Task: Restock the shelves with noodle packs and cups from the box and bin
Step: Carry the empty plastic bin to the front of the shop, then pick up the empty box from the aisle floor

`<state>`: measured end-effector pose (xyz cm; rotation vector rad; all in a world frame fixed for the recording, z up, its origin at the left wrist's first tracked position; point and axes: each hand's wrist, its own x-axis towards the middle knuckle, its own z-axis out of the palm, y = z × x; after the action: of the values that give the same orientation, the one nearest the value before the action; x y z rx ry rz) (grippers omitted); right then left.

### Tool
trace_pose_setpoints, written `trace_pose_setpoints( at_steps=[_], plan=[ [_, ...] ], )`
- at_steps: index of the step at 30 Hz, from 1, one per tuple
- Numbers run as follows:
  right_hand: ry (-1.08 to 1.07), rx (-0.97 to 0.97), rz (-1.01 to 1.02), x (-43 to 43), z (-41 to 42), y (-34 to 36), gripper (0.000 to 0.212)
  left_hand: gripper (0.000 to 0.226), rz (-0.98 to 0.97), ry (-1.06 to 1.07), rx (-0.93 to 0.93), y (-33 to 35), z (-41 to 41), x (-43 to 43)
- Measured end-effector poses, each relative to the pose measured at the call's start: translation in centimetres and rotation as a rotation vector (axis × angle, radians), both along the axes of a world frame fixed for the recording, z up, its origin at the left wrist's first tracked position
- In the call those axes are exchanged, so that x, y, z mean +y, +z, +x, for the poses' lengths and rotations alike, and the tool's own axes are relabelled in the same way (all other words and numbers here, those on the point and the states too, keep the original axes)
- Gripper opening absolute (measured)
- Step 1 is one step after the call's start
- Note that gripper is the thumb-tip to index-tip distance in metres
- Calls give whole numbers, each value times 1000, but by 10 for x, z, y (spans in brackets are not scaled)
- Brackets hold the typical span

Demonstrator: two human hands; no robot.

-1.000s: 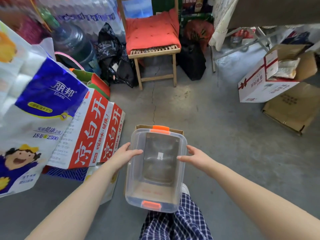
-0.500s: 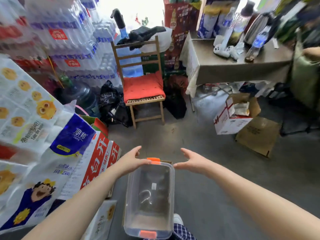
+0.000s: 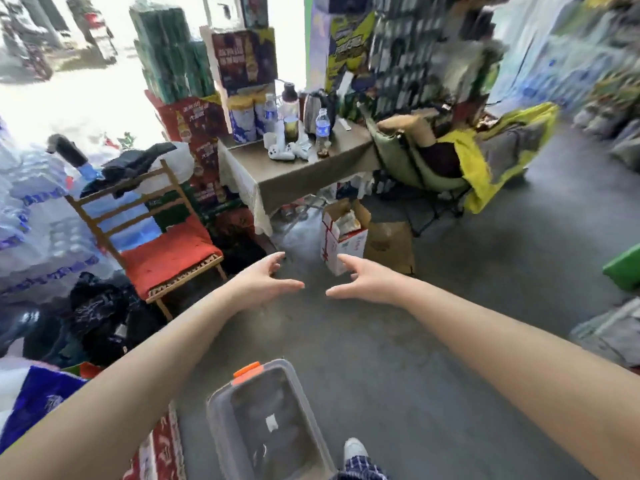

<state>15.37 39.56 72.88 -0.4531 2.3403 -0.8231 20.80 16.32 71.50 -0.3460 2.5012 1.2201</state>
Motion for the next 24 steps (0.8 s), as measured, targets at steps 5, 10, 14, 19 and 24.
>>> trace_pose_setpoints(
  at_steps=[5,10,14,19,24],
  plan=[
    [-278,65,1,106,24,29,99,90,62,-253,40,32,-36,101],
    [-570,93,-8,230,70,53,104,89,70,-502,84,63,-53,215],
    [-794,147,-14,333,126,70,102,91,31,-720,97,86,-46,325],
    [-993,166,10,449,227,79,103,90,31,-959,129,104,-3,479],
    [-1228,181,13,562,346,94,100,57,97,-1261,143,122,71,643]
  ],
)
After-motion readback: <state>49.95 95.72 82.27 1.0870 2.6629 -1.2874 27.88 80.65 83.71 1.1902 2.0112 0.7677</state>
